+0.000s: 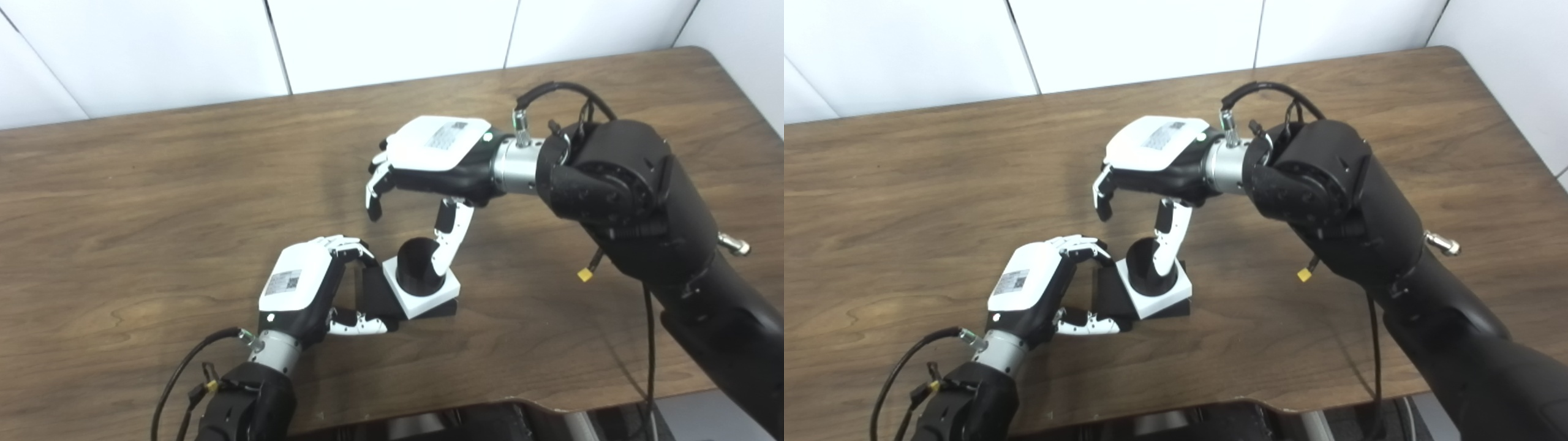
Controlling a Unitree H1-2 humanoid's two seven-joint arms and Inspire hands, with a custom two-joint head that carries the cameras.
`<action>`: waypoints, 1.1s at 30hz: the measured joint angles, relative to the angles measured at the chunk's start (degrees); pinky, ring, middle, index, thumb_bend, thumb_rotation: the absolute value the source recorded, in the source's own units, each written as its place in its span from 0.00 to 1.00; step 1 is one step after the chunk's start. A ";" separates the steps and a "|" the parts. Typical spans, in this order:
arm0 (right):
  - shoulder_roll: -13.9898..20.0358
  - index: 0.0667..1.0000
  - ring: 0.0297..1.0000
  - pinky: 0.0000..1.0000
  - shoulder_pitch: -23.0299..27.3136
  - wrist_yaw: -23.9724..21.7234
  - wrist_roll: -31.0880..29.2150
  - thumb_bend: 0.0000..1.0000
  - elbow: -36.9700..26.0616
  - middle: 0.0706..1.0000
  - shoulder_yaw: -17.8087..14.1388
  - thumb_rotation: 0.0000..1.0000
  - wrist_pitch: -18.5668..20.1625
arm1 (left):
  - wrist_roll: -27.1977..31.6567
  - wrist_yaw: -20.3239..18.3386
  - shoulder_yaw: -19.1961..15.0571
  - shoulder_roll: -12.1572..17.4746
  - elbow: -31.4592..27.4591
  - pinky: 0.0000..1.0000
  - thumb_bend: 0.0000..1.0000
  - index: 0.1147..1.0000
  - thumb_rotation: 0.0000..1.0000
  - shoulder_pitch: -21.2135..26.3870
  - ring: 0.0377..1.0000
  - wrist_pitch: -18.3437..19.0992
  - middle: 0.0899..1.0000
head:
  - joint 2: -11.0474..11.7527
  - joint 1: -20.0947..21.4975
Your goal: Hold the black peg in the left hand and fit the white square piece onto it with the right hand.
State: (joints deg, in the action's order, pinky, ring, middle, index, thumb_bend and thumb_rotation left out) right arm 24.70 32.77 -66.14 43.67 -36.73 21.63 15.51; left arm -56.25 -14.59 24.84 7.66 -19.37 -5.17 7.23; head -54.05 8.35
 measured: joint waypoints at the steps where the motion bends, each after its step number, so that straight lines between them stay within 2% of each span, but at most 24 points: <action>1: 0.02 0.68 0.89 0.93 0.13 -0.03 -0.17 1.00 -0.01 0.77 -0.09 0.45 0.17 | 0.00 0.02 0.00 0.04 0.00 0.85 0.50 0.42 0.06 0.00 0.83 -0.03 0.76 | 0.00 0.00; 6: 0.08 0.69 0.89 0.92 0.31 -0.13 -0.77 1.00 -0.44 0.77 -0.04 0.46 1.65 | 0.12 0.03 -0.02 0.18 0.00 0.86 0.50 0.42 0.06 0.01 0.83 -0.07 0.75 | 0.09 0.00; 12: 0.44 0.68 0.89 0.92 0.56 -0.13 -0.89 1.00 -0.78 0.76 0.11 0.47 2.40 | -0.05 0.15 -0.05 0.18 0.00 0.87 0.50 0.43 0.07 -0.03 0.81 0.02 0.74 | 1.84 -0.35; 19: 0.47 0.68 0.89 0.93 0.27 -0.11 -0.81 1.00 -1.02 0.76 0.37 0.47 2.56 | -2.14 2.65 -0.08 -0.09 0.42 0.83 0.51 0.43 0.09 -0.60 0.79 0.11 0.74 | 3.25 -0.88; 20: 0.48 0.68 0.89 0.93 0.11 -0.10 -0.81 1.00 -1.06 0.76 0.36 0.47 2.57 | -2.33 3.12 -0.10 -0.25 0.60 0.84 0.63 0.56 0.24 -0.82 0.79 0.10 0.75 | 3.25 -0.88; 23: 0.51 0.68 0.89 0.93 -0.42 -0.08 -0.81 1.00 -1.09 0.76 0.36 0.47 2.58 | -3.30 3.44 -0.08 -0.65 0.61 0.85 0.80 0.70 0.43 -1.33 0.81 0.25 0.77 | 3.69 -0.97; 27: 0.56 0.68 0.89 0.94 -0.99 -0.04 -0.79 1.00 -1.13 0.76 0.15 0.47 2.61 | -6.29 3.10 0.10 -1.43 0.60 0.81 0.94 0.73 0.54 -1.51 0.81 1.03 0.78 | 3.95 -0.97; 29: 0.56 0.68 0.89 0.94 -1.18 -0.03 -0.78 1.00 -1.14 0.76 0.14 0.46 2.67 | -7.85 3.03 0.09 -1.85 0.60 0.80 0.99 0.74 0.56 -1.48 0.80 1.35 0.78 | 4.13 -0.97; 33: 0.56 0.68 0.90 0.94 -1.36 0.01 -0.64 1.00 -1.13 0.76 0.06 0.47 2.72 | -10.62 2.90 -0.05 -2.53 0.61 0.81 1.00 0.76 0.60 -1.58 0.80 1.90 0.78 | 4.48 -0.79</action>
State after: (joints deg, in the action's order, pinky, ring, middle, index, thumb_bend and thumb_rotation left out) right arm 25.26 31.41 -66.14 43.03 -37.86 21.70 18.23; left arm -66.87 -11.69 24.79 5.13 -18.75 -6.75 9.13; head -49.57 7.56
